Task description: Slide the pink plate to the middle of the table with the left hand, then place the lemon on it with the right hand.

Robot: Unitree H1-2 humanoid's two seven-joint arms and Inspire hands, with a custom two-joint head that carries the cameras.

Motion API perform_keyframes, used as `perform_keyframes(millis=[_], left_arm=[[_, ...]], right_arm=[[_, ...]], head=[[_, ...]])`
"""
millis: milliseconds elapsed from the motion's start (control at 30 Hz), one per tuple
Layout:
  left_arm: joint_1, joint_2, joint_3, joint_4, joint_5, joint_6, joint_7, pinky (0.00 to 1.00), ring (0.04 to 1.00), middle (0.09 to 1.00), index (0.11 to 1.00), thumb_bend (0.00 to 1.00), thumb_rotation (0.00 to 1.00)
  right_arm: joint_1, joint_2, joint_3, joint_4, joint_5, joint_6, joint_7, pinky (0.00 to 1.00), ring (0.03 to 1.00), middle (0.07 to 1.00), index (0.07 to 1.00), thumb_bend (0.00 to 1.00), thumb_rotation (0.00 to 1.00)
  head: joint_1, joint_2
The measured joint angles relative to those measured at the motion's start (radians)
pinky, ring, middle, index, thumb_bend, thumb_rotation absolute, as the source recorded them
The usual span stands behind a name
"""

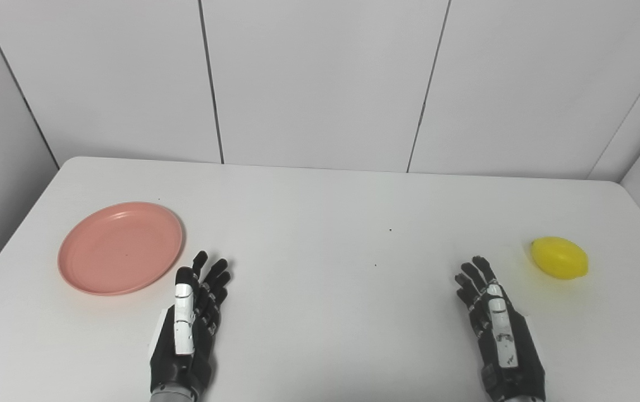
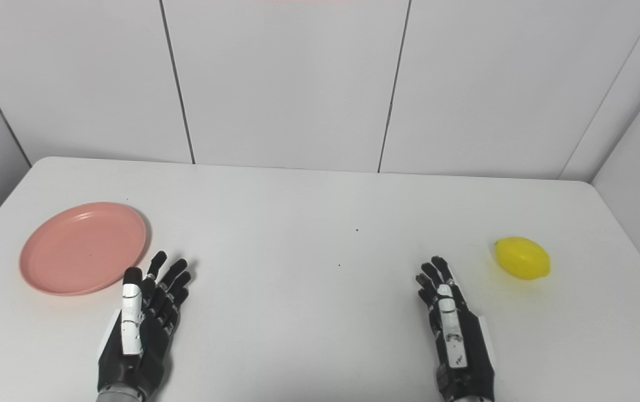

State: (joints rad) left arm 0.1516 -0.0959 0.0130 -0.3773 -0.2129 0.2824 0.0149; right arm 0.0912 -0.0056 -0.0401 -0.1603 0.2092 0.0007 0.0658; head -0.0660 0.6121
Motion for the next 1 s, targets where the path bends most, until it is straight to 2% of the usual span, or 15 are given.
perform_keyframes(millis=[767,1000], left_arm=[[0.0,0.002,0.006,-0.006,0.0,0.012,-0.006,1.0,0.947,0.933,0.981,0.69,1.0],[0.0,0.005,0.021,-0.013,-0.019,0.017,-0.012,1.0,0.946,0.926,0.974,0.68,1.0]], right_arm=[[0.0,0.005,0.002,-0.001,-0.004,0.0,-0.003,0.94,0.906,0.911,0.92,0.7,0.85],[0.0,0.016,0.009,-0.003,-0.017,0.0,-0.013,0.94,0.904,0.912,0.919,0.71,0.84]], head=[[-0.008,0.002],[-0.031,0.009]])
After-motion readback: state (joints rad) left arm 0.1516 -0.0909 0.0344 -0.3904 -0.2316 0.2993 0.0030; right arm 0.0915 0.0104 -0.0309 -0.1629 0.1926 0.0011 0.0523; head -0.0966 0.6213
